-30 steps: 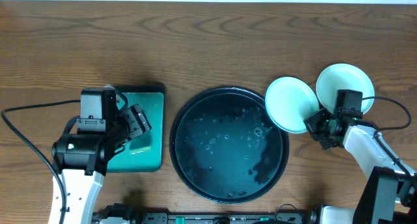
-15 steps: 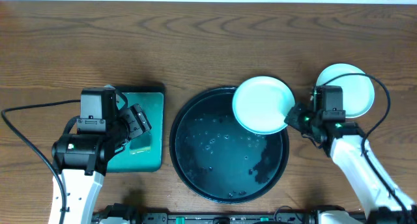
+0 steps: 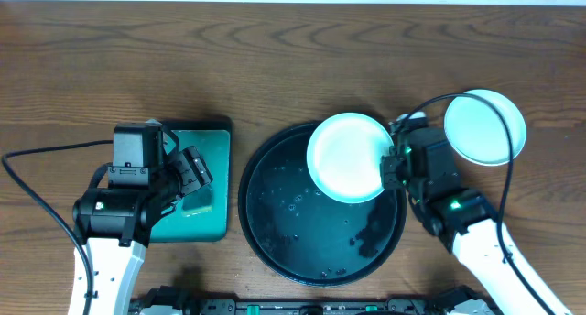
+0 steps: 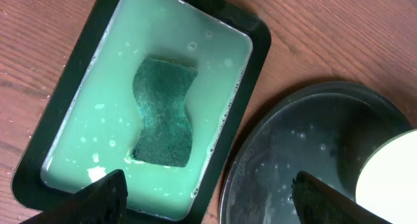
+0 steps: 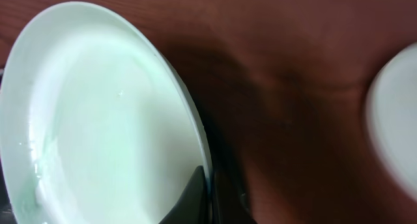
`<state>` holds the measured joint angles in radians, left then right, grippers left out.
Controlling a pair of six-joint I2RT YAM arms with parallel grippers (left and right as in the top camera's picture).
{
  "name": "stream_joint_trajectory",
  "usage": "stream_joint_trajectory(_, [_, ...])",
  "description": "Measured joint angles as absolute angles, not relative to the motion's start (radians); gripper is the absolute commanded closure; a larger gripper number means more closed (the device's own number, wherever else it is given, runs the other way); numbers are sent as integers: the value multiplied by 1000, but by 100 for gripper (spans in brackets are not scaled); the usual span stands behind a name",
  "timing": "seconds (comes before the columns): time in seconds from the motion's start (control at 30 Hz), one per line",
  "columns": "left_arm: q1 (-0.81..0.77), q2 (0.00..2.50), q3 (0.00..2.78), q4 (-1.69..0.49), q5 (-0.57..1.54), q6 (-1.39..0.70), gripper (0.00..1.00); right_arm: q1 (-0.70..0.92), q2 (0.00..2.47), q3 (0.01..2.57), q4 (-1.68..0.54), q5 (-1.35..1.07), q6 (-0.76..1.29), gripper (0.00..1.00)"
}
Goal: Clean dirty plates on tray and stack at the side
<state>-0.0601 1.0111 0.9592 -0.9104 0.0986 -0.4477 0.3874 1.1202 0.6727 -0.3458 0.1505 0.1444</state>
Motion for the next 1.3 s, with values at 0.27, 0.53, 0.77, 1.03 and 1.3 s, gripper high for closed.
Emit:
stream_joint_trajectory(0.27, [-60,1011,959,-910,99,-448,19,606,1097,760,-337,580,-126,99])
stream_joint_trajectory(0.53, [-60,1012,959,-910,99,-448,19,788,1092,839,-214,996,-498,99])
stream_joint_trajectory(0.77, [-60,1012,959,-910,99,-448,19,939,1092,839,-106,1218,-746,99])
stream_joint_trajectory(1.03, [-60,1012,959,-910,99,-448,19,1015,1092,839,-88,1330,-857,99])
stream_joint_trajectory(1.3, [-60,1012,959,-910,99,-448,19,1017,1092,839,-62,1359,-986,99])
